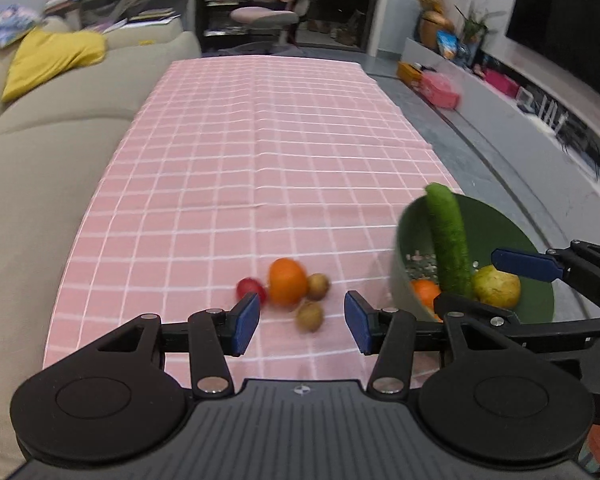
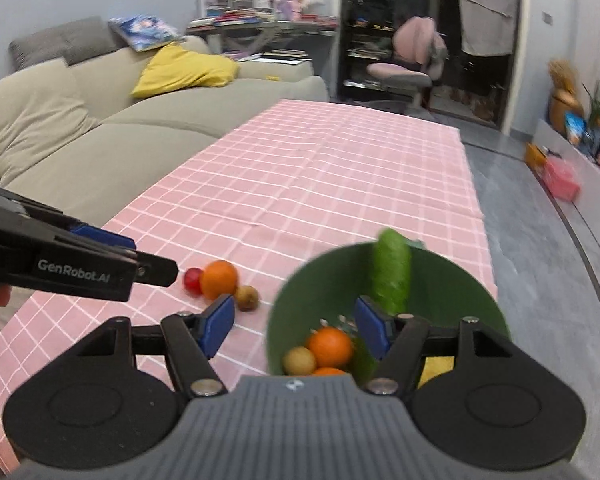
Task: Organize fruits
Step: 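Withdraw both tools from the colander toward the red plum and orange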
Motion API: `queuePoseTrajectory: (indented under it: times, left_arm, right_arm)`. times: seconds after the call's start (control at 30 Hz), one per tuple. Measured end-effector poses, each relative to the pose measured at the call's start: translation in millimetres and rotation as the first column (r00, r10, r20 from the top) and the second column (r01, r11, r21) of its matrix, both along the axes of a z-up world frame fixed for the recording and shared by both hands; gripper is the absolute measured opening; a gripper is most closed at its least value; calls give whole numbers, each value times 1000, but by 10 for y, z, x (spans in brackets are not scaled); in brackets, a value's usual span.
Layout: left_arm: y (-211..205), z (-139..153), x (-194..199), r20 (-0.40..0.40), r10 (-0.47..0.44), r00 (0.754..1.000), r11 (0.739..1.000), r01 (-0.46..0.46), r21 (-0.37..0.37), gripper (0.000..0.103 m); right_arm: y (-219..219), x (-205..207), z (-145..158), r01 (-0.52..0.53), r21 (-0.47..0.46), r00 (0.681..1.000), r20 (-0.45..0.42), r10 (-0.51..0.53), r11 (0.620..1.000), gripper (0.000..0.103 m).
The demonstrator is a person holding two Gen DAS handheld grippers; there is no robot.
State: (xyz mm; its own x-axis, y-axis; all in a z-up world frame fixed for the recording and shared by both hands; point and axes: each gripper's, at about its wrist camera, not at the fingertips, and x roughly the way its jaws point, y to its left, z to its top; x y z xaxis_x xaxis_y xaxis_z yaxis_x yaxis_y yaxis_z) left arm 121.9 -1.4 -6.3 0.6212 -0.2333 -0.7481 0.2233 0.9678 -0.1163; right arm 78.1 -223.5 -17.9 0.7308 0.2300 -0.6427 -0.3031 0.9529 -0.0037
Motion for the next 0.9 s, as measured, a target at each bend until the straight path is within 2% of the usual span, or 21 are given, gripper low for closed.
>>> queuePoseTrajectory:
  times: [0.17, 0.4, 0.57, 0.63, 0.9]
  left_arm:
    - [267, -101, 3, 4, 33, 999, 996, -32, -85, 58]
    - [477, -281, 48, -21, 52, 998, 982, -54, -180, 58]
    - [462, -356, 154, -29, 64, 998, 982, -68, -178, 57]
    - [464, -408, 199, -38, 72, 997, 983, -77, -167, 54]
    - [569, -657, 414, -94, 106, 990, 975, -122, -185, 44]
  right_arm:
    - [280, 54, -2, -83, -66, 997, -2, 83, 994, 63]
    - [474, 113, -32, -187, -181, 982, -8, 188, 966, 50]
    - [566, 189, -94, -246, -220, 969, -26, 247, 944, 43]
    - [620, 258, -123, -267, -238, 963, -40, 265, 934, 40]
    - [835, 597, -311, -348, -252, 937, -123, 327, 903, 39]
